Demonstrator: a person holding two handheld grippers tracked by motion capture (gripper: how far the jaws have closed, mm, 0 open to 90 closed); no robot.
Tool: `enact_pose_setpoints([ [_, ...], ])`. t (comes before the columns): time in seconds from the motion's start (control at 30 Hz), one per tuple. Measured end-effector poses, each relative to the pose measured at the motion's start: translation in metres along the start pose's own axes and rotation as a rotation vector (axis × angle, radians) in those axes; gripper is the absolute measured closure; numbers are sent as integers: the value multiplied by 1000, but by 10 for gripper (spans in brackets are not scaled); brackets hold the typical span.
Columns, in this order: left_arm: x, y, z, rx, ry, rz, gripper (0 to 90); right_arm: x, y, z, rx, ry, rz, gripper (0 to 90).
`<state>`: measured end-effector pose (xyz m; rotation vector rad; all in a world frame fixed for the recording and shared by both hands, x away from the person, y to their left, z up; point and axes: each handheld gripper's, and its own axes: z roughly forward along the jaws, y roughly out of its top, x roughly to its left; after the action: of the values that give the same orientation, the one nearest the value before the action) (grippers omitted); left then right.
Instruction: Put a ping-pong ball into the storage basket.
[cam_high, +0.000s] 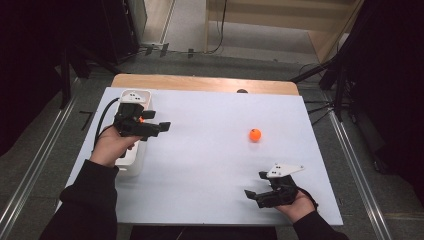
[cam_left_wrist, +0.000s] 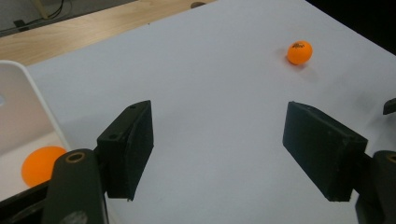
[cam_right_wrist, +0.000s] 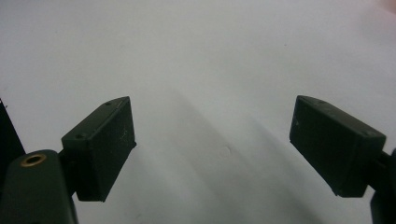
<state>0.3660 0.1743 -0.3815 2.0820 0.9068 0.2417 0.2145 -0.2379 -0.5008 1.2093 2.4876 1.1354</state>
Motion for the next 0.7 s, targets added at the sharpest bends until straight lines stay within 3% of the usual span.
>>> enact_pose_setpoints([
  [0.27,-14,-2,11,13,-2,49,254,0,2,2,0,0,-1,128],
  [0.7,-33,-3,24,-13,-23,41,254,0,2,1,-11,3,-7,127],
])
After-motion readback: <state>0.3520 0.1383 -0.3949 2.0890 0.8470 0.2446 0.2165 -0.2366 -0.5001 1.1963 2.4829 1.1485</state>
